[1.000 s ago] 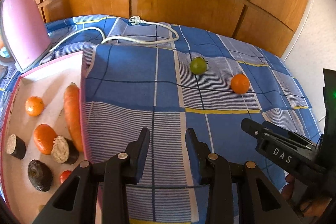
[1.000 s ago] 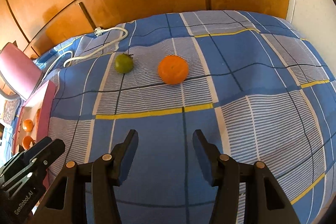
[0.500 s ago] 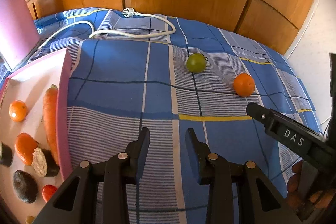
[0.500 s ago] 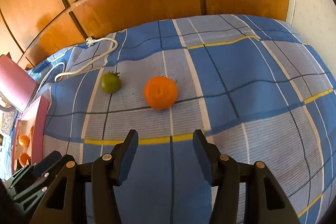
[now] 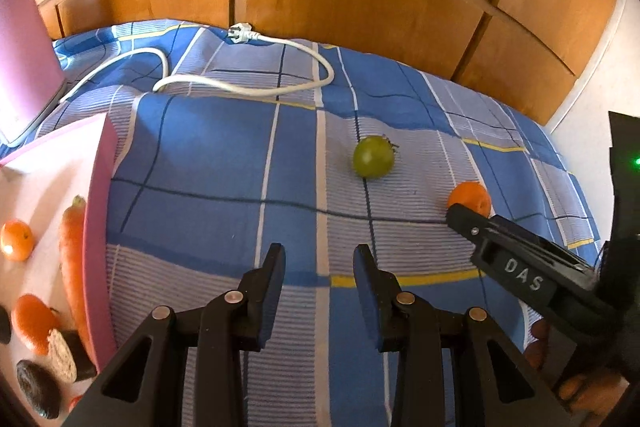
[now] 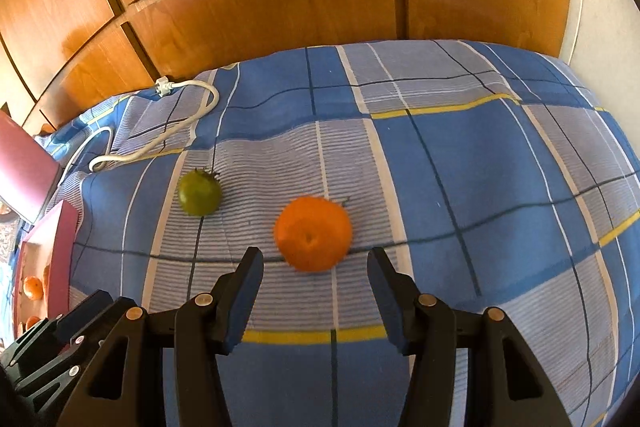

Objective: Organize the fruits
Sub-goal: 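Grasp the mandarin with the right tool while the left tool grasps the green tomato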

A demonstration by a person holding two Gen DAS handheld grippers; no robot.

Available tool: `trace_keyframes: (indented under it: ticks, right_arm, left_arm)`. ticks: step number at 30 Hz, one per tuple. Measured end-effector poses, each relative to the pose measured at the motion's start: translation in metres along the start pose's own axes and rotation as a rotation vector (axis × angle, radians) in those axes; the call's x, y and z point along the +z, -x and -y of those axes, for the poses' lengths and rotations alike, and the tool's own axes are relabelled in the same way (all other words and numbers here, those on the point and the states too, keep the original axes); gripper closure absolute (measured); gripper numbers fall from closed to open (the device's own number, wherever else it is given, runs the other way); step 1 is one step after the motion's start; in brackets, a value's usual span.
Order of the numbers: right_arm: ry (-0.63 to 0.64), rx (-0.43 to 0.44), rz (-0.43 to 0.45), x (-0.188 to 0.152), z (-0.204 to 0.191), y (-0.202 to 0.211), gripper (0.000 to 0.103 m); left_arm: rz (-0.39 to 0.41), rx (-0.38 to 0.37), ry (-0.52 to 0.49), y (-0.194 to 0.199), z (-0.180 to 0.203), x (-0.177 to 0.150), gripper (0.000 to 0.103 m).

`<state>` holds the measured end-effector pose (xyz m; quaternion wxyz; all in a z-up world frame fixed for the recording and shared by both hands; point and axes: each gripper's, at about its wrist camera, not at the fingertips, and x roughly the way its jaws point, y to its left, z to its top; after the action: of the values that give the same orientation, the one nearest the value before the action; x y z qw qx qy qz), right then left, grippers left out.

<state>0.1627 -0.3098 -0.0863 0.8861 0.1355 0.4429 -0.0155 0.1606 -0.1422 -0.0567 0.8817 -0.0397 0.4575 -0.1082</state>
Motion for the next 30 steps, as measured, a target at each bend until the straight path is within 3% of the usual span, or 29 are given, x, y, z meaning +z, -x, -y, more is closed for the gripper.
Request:
trace_keyframes:
  ticks: [6,9,20,23,30]
  right_arm:
    - [0.022,-0.002,-0.002,0.007,-0.003,-0.009,0.048]
    - [0.044,-0.011,0.000,0.007,-0.005,-0.012,0.062]
    - [0.079,-0.041,0.022,0.011,-0.004,-0.015,0.063]
    - [0.091,-0.052,0.031,0.013,-0.003,-0.017,0.063]
    - [0.107,-0.065,0.051,0.017,0.004,-0.022,0.063]
  left_arm:
    - [0.000,-0.006,0.000,-0.007,0.003,0.010,0.067]
    - [-0.002,-0.012,0.001,-0.011,0.005,0.013,0.067]
    - [0.000,-0.059,0.011,-0.028,0.012,0.028,0.067]
    - [0.008,-0.076,0.013,-0.030,0.015,0.033,0.061]
    - [0.014,-0.086,0.011,-0.042,0.024,0.047,0.059]
